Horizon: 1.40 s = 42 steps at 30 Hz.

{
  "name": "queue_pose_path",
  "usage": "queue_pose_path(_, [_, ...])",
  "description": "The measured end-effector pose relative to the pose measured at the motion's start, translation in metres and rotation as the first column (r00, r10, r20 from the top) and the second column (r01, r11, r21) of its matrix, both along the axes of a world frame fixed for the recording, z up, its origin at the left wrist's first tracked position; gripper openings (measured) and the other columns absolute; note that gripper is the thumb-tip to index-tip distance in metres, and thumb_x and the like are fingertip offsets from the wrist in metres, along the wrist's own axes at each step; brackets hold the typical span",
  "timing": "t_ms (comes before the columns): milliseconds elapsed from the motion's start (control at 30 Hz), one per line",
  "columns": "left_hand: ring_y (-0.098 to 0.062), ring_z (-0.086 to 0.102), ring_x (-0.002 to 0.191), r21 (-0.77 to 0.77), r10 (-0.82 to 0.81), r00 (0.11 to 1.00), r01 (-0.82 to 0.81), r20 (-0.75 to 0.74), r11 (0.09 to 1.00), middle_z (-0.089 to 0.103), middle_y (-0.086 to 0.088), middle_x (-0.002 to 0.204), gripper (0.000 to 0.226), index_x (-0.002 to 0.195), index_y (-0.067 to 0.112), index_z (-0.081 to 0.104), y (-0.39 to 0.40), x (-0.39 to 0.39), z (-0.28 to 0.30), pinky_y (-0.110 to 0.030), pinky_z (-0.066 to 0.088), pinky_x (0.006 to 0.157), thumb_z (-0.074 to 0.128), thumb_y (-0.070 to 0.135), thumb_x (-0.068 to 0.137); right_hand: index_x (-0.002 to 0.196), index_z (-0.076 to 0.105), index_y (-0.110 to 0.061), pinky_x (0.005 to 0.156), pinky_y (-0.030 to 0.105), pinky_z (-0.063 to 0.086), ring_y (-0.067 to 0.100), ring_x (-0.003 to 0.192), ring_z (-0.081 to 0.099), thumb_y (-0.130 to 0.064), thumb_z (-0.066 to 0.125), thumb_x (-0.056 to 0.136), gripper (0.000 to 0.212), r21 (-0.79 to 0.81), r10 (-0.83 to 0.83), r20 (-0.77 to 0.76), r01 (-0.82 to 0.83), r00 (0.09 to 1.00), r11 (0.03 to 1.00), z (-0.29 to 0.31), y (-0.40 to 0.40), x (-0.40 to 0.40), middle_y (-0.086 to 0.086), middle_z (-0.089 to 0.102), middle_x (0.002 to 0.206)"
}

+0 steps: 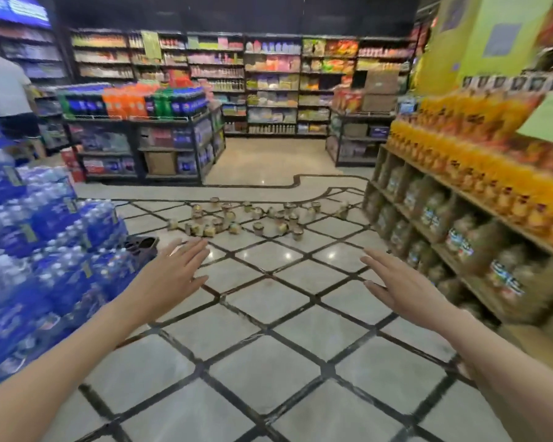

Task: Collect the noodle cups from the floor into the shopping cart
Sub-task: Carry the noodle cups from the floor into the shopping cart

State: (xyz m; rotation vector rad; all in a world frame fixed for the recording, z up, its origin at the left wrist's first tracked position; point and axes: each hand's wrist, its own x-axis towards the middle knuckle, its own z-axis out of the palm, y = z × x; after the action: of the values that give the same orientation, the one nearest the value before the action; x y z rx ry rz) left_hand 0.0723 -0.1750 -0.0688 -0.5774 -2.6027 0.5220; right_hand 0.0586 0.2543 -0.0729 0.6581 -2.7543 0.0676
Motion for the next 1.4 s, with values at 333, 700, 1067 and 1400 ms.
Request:
queue_pose_path(333, [-0.024, 0.053, 0.125, 0.066, -0.028, 0.993, 0.020, 0.118, 0.998, 0.058, -0.011, 0.132, 0.079, 0.128, 0.006, 0.058, -0.049, -0.178, 0.004, -0.039, 0.032, 0.109, 0.003, 0.054, 0.098, 0.145, 0.037, -0.013, 0.114, 0.029, 0.025, 0.019, 0.140, 0.033, -0.039, 0.046, 0.097, 0.056, -0.075, -0.102, 0.058, 0.106, 0.993, 0.991, 0.009, -0.055, -0.140, 0.004, 0.035, 0.152])
queue_pose_path(700, [-0.020, 0.027, 0.142, 0.100, -0.072, 0.976, 0.052, 0.204, 0.994, 0.033, -0.007, 0.152, 0.081, 0.145, 0.010, 0.037, -0.012, -0.398, -0.022, -0.036, 0.009, 0.114, 0.005, 0.058, 0.088, 0.150, 0.026, -0.019, 0.112, 0.020, 0.014, 0.012, 0.143, 0.023, -0.043, 0.043, 0.097, 0.060, -0.074, -0.205, 0.171, 0.220, 0.964, 0.973, -0.029, -0.043, -0.338, -0.003, 0.023, 0.157])
queue_pose_path(1067, [-0.017, 0.016, 0.146, 0.144, -0.052, 0.960, 0.013, 0.274, 0.989, 0.023, -0.004, 0.157, 0.110, 0.150, 0.012, 0.025, 0.016, -0.652, -0.019, -0.031, -0.002, 0.114, -0.029, 0.070, 0.073, 0.150, 0.021, -0.023, 0.114, 0.025, 0.020, 0.012, 0.142, 0.026, -0.051, 0.047, 0.093, 0.069, -0.080, -0.162, 0.232, 0.185, 0.959, 0.979, -0.032, -0.036, -0.621, -0.004, 0.022, 0.157])
queue_pose_path(1400, [-0.014, 0.009, 0.147, 0.123, -0.038, 0.944, -0.003, 0.328, 0.992, 0.015, -0.002, 0.159, 0.103, 0.152, 0.014, 0.017, 0.000, -0.905, -0.055, -0.032, -0.002, 0.116, -0.018, 0.068, 0.072, 0.150, 0.023, -0.022, 0.114, 0.028, 0.024, 0.014, 0.143, 0.024, -0.050, 0.050, 0.093, 0.070, -0.062, -0.158, 0.316, 0.186, 0.936, 0.981, -0.075, -0.067, -0.869, -0.002, 0.021, 0.158])
